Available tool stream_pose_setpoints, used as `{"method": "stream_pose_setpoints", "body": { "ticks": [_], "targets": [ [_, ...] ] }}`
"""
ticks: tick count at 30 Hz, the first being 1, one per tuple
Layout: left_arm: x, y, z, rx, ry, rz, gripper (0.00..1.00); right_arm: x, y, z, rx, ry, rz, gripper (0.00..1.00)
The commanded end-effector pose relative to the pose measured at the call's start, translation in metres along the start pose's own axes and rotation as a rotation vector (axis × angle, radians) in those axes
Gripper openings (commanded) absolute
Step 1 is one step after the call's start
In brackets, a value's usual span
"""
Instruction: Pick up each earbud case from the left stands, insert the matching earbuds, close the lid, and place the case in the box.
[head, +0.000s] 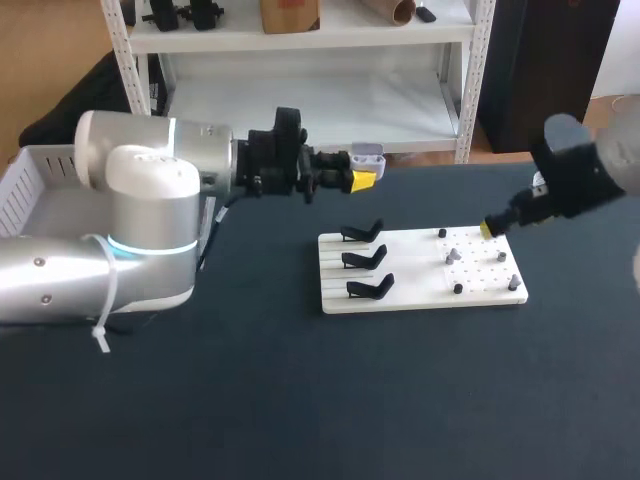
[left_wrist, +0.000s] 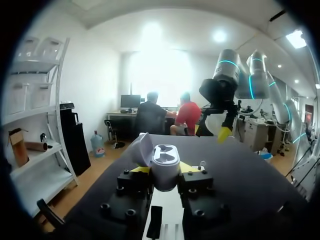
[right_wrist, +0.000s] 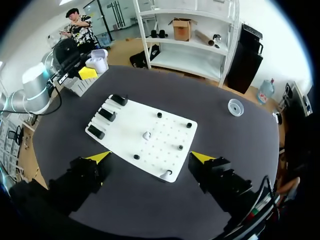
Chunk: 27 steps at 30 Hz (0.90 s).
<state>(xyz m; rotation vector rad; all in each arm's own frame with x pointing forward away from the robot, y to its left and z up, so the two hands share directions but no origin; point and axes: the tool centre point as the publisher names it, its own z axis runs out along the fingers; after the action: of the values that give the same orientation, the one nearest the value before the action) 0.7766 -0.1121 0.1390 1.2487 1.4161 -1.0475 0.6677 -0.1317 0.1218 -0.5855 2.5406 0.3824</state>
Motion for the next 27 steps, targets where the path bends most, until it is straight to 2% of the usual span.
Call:
{"method": "stream_pose_setpoints", "body": {
  "ticks": [1,14,16,17,19,22,27],
  "targets": [
    [-0.003,0.009,0.01,0.018,0.003,0.004,0.0,0.016,0.002,-0.012,0.204,-0.009,-0.003,1.0],
    [-0.003,0.009,0.01,0.018,0.003,0.004,0.0,0.016,0.002,-0.012,0.204,-0.009,-0.003,1.0],
    [-0.009,-0.003,0.007,0.015,-0.039,0.02,0.0,0.018,0.002,-0.011,0.227,-0.013,-0.013,1.0],
    [-0.014,-0.01,0.007,0.019,-0.051,0.032,0.0,0.022,0.001,-0.008,0.283,0.002,-0.055,1.0],
    [-0.025,-0.022,0.007,0.034,-0.06,0.062,0.0,0.03,-0.006,0.0,0.261,0.013,-0.044,1.0],
    [-0.04,-0.037,0.009,0.051,-0.064,0.065,0.0,0.041,-0.011,0.006,0.295,0.059,-0.053,1.0],
    [-0.055,-0.051,0.01,0.041,-0.053,0.044,0.0,0.05,-0.019,0.008,0.308,0.099,-0.014,1.0]
  ]
}}
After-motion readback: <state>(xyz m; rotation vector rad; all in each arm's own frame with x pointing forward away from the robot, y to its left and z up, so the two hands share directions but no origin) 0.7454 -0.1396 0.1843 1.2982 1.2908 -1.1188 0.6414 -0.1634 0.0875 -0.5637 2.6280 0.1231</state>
